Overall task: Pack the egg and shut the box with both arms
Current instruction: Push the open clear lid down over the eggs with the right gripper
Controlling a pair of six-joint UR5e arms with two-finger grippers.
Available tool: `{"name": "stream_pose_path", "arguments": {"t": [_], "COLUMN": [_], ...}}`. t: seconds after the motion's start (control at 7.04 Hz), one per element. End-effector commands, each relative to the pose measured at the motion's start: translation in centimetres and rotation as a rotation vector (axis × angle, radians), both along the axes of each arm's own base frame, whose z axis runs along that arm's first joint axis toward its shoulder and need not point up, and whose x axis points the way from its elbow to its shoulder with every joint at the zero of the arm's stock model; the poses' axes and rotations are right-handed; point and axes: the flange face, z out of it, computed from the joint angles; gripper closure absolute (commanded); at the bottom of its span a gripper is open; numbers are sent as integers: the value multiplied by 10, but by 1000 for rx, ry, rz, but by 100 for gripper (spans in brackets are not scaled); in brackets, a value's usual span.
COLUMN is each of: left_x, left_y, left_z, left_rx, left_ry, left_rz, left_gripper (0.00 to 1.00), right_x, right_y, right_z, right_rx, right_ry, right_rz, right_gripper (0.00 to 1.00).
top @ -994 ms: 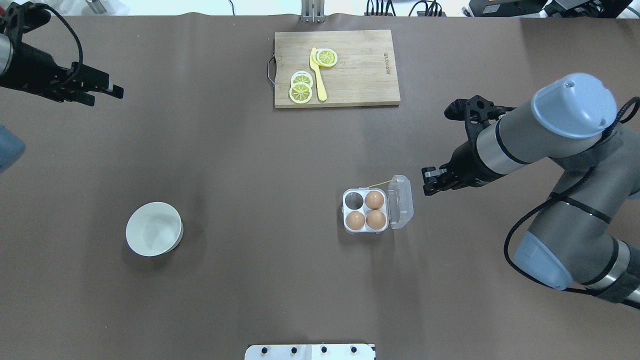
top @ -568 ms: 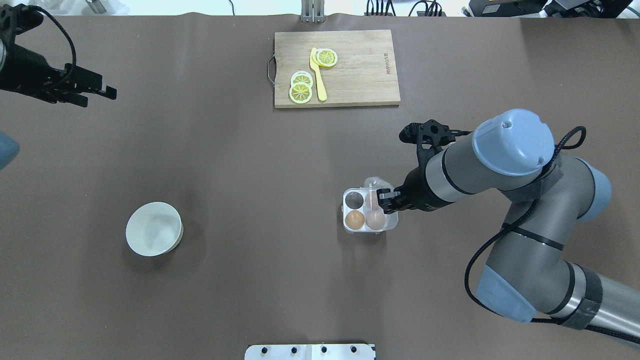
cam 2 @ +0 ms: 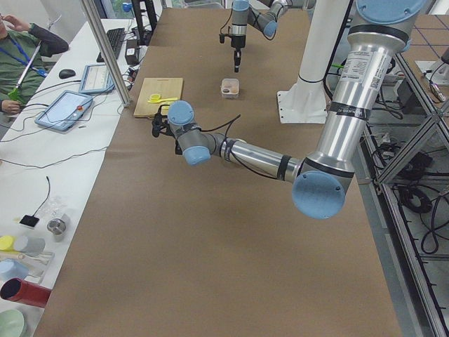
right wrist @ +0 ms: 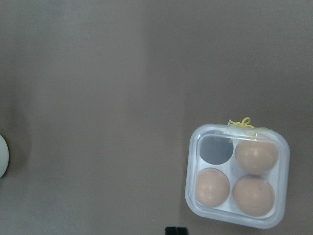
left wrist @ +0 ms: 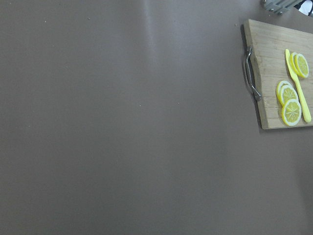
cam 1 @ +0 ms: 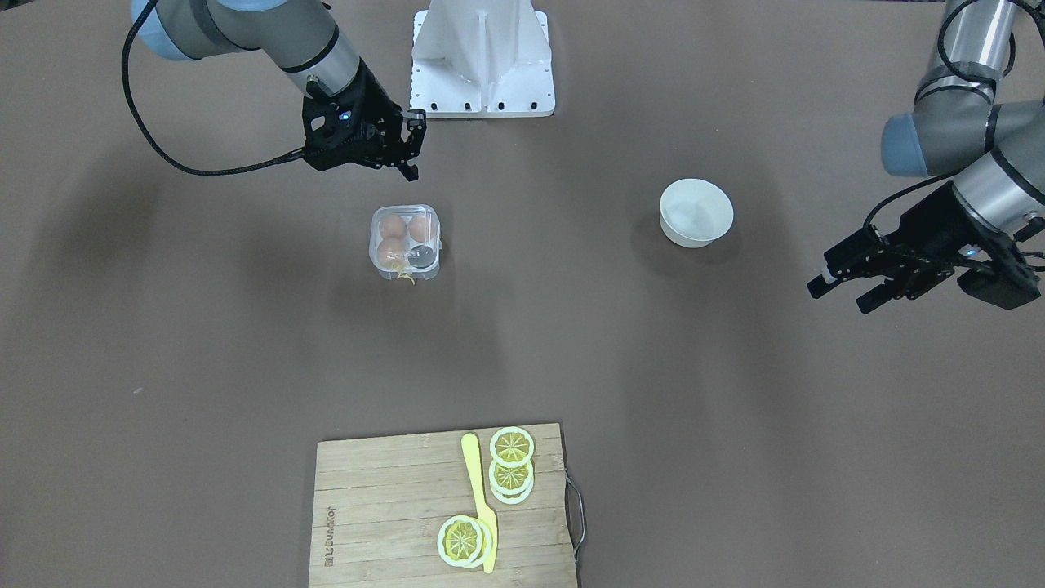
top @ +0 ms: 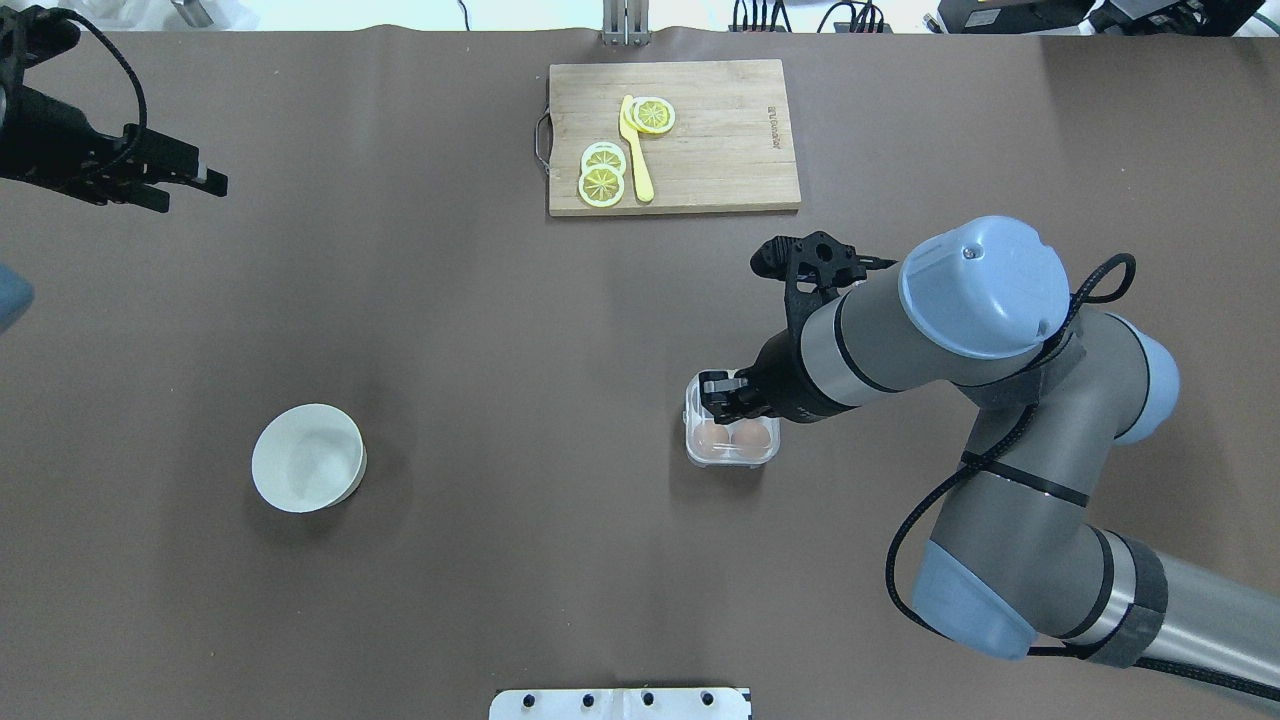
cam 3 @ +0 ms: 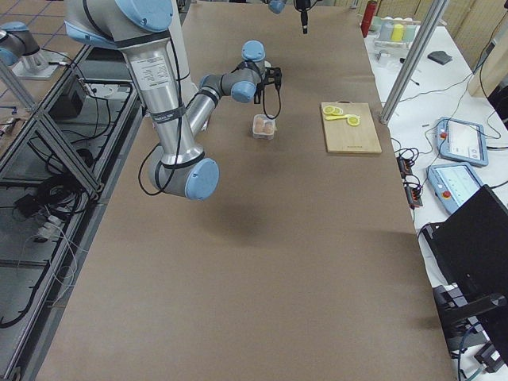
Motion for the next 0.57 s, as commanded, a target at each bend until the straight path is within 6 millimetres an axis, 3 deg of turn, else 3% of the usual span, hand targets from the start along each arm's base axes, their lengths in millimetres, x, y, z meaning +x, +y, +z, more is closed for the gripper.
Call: {"name": "stream_pose_path", "arguments": {"t": [0.0,0.14,0.28,0.43], "left_x": [-35,-68,-104,-130], "left_y": [-16,-26,-27,-26], "left_z": [15,33,62,84], "left_rx": [26,53,72,80], "left_ry": [-79,-165,-254,-316], "left_rz": [-9,7,37,75], "left_gripper": [3,3,3,3], "right_x": [9,15,23,36], "right_y": [-22,-32,-42,-56], "right_z": [-34,-42,-38,-33], "right_rx": [-28,-49,-63,-79], "right_ry": [36,68,90,121], "right_rz": [40,60,84,116], "right_gripper": [100,91,45,6]}}
